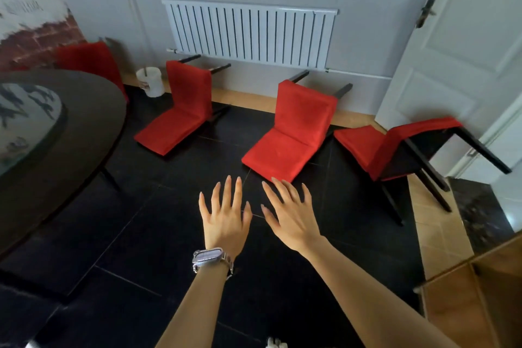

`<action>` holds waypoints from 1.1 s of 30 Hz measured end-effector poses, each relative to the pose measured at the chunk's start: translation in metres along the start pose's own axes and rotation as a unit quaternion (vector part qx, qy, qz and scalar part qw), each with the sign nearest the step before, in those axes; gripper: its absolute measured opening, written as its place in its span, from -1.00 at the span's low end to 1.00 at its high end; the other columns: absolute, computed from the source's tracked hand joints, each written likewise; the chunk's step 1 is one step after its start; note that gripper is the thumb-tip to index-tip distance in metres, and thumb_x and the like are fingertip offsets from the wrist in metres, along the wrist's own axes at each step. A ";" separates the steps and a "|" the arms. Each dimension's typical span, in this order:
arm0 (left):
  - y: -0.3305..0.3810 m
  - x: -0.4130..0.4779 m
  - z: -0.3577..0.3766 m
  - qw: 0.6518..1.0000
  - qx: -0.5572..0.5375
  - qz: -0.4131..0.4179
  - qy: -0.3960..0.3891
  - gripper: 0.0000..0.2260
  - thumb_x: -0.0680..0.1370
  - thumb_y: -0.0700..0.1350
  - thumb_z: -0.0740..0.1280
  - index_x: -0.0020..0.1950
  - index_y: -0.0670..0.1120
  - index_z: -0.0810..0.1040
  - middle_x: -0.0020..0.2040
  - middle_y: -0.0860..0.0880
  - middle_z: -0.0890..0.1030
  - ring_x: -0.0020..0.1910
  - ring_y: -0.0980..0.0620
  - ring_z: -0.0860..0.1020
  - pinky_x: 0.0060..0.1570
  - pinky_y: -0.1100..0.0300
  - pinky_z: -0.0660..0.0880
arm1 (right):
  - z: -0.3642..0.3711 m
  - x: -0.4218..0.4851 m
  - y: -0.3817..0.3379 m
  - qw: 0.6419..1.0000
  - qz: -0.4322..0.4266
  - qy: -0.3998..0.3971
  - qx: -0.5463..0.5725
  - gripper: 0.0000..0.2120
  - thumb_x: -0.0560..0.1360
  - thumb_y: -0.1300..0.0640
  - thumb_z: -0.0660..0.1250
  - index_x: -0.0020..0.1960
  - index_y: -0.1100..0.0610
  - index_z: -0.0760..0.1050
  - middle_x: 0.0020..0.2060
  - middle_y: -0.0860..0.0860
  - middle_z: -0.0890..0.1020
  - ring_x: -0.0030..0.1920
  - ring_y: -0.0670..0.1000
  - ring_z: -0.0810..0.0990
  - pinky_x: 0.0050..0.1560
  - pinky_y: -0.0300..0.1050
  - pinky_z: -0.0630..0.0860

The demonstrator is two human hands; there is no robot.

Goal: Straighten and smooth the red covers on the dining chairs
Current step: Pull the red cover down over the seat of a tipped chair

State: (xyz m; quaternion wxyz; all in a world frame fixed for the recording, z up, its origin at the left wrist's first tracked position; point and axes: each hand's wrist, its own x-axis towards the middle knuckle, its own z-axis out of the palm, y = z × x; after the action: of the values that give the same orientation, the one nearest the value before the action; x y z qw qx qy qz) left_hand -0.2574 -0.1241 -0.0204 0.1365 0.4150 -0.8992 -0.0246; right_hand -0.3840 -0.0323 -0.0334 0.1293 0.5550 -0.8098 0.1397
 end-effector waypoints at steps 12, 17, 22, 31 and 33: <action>0.034 0.133 0.064 0.995 0.017 0.093 -0.032 -0.63 0.55 -0.04 0.25 0.29 -0.16 0.54 0.21 -0.13 0.60 0.19 -0.14 0.57 0.19 -0.21 0.42 | 0.049 0.086 0.086 0.995 0.096 -0.014 -0.029 -0.53 0.50 -0.07 0.35 0.35 0.10 0.48 0.28 0.07 0.55 0.28 0.06 0.53 0.25 0.24 0.43; 0.030 0.202 0.097 0.993 -0.067 0.077 -0.052 -0.66 0.31 -0.21 0.57 0.06 -0.21 0.66 -0.07 -0.11 0.69 -0.07 -0.13 0.66 -0.08 -0.09 0.58 | 0.088 0.143 0.106 0.991 0.126 -0.009 -0.039 -0.68 0.43 0.05 0.46 0.16 0.09 0.61 0.07 0.00 0.65 0.07 0.01 0.64 0.13 0.12 0.54; 0.000 0.299 0.129 0.988 -0.076 0.025 -0.135 -0.68 0.64 -0.03 0.12 0.36 -0.02 0.46 0.21 0.05 0.57 0.25 0.02 0.47 0.25 0.10 0.32 | 0.121 0.229 0.120 0.988 0.144 -0.054 -0.023 -0.76 0.42 0.16 0.45 0.09 0.10 0.62 -0.05 -0.02 0.67 -0.05 0.00 0.65 0.03 0.02 0.55; -0.015 0.470 0.153 0.984 -0.095 0.053 -0.143 -0.75 0.64 -0.02 0.10 0.18 -0.01 0.53 0.04 0.05 0.59 0.09 0.02 0.47 0.17 0.12 0.29 | 0.157 0.356 0.155 0.980 0.195 0.002 -0.030 -0.83 0.45 0.14 0.43 0.04 0.11 0.63 -0.04 0.01 0.65 -0.07 0.02 0.64 0.05 0.07 0.52; -0.010 0.497 0.159 0.982 -0.113 0.063 -0.138 -0.74 0.63 -0.02 0.11 0.21 0.00 0.52 0.05 0.04 0.60 0.10 0.01 0.46 0.17 0.10 0.29 | 0.162 0.374 0.165 0.976 0.212 0.001 -0.047 -0.83 0.46 0.12 0.43 0.04 0.11 0.63 -0.01 0.01 0.64 -0.06 0.03 0.64 0.06 0.08 0.51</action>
State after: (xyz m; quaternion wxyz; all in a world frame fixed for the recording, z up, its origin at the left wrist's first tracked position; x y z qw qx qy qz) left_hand -0.5995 -0.5154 -0.0628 0.0584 0.3322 -0.9250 -0.1748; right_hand -0.6780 -0.3576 -0.0609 0.1235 0.3636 -0.9146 0.1264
